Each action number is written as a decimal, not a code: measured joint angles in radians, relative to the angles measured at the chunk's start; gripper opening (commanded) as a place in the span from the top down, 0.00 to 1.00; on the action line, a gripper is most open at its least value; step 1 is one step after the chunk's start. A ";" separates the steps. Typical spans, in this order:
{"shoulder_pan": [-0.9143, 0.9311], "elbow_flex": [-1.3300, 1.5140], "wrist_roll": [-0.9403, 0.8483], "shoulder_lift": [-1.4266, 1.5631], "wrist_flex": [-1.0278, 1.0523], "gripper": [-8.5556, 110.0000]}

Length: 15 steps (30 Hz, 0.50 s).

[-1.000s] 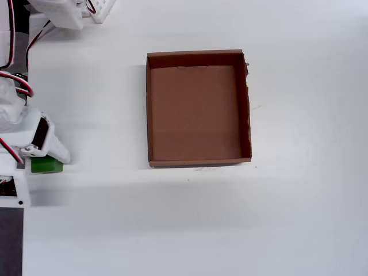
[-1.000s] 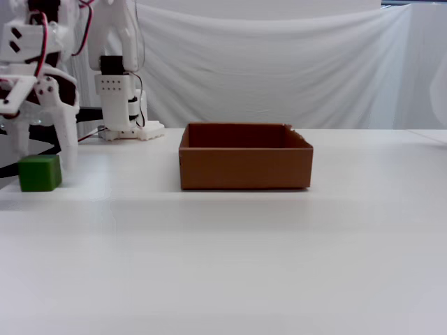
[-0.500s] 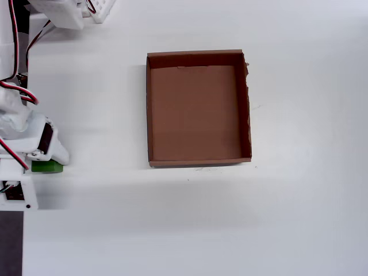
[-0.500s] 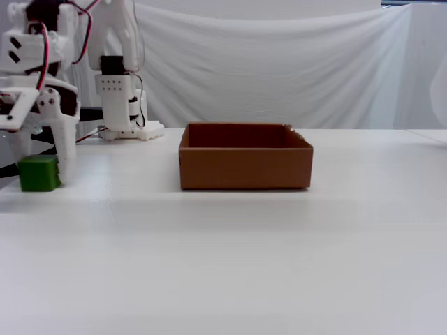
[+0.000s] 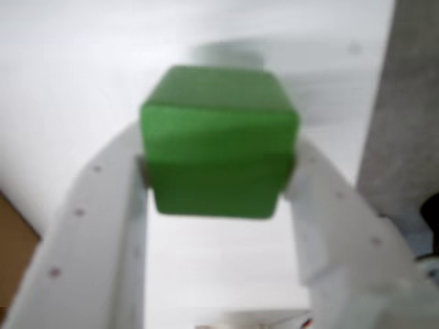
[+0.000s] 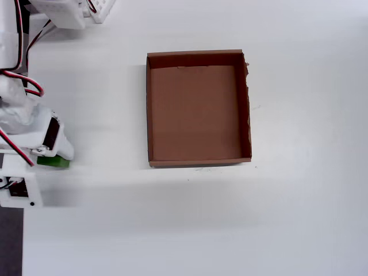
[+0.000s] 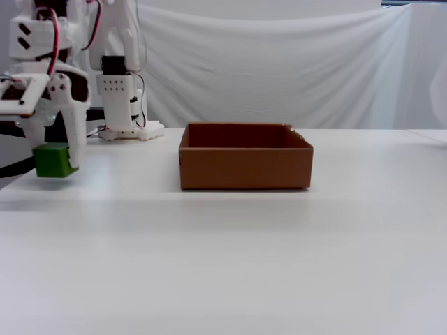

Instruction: Grasp a green cube and put it in a box.

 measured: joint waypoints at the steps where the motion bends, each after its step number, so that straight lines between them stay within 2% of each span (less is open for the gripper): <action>1: -0.018 0.000 0.021 0.028 0.014 0.81; 15: -0.446 0.002 0.310 0.252 0.215 0.81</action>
